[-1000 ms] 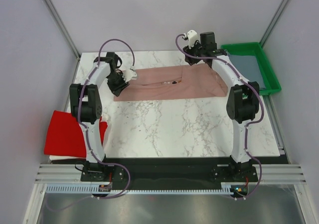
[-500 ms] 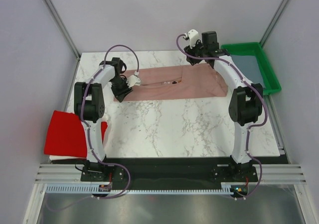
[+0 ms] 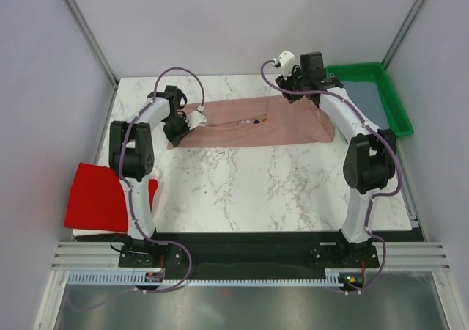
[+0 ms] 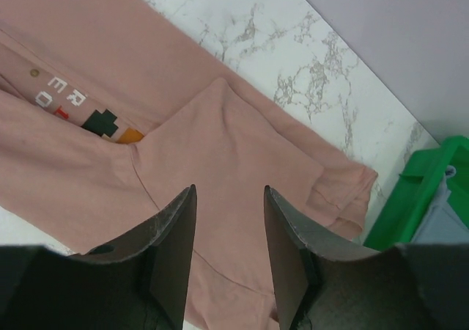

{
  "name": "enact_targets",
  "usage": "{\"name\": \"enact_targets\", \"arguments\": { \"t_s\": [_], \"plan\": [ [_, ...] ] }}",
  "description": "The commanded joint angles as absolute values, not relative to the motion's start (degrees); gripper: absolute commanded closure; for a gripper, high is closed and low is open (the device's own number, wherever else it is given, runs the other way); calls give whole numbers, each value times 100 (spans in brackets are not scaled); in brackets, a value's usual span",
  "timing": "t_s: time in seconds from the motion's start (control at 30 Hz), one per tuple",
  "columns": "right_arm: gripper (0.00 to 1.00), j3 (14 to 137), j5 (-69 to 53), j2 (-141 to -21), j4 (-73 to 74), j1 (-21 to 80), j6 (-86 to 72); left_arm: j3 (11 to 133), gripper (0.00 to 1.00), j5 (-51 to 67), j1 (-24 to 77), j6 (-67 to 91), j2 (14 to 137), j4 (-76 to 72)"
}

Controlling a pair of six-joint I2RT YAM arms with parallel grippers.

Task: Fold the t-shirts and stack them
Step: Fold the tshirt

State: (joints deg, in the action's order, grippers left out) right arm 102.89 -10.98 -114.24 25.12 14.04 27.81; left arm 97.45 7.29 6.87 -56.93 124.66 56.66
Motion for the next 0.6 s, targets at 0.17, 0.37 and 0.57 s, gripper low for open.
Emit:
{"name": "enact_targets", "arguments": {
  "t_s": [0.17, 0.37, 0.57],
  "plan": [
    [51, 9685, -966, -10951, 3128, 1336, 3111, 8571, 98, 510, 1045, -5669, 11445, 6318],
    [55, 9827, -809, -11382, 3893, 1301, 3015, 7542, 98, 378, 1703, -5231, 10486, 6924],
    [58, 9449, -598, -11417, 3911, 1143, 2831, 6830, 98, 518, 2564, -4747, 9652, 7373]
  ]
}}
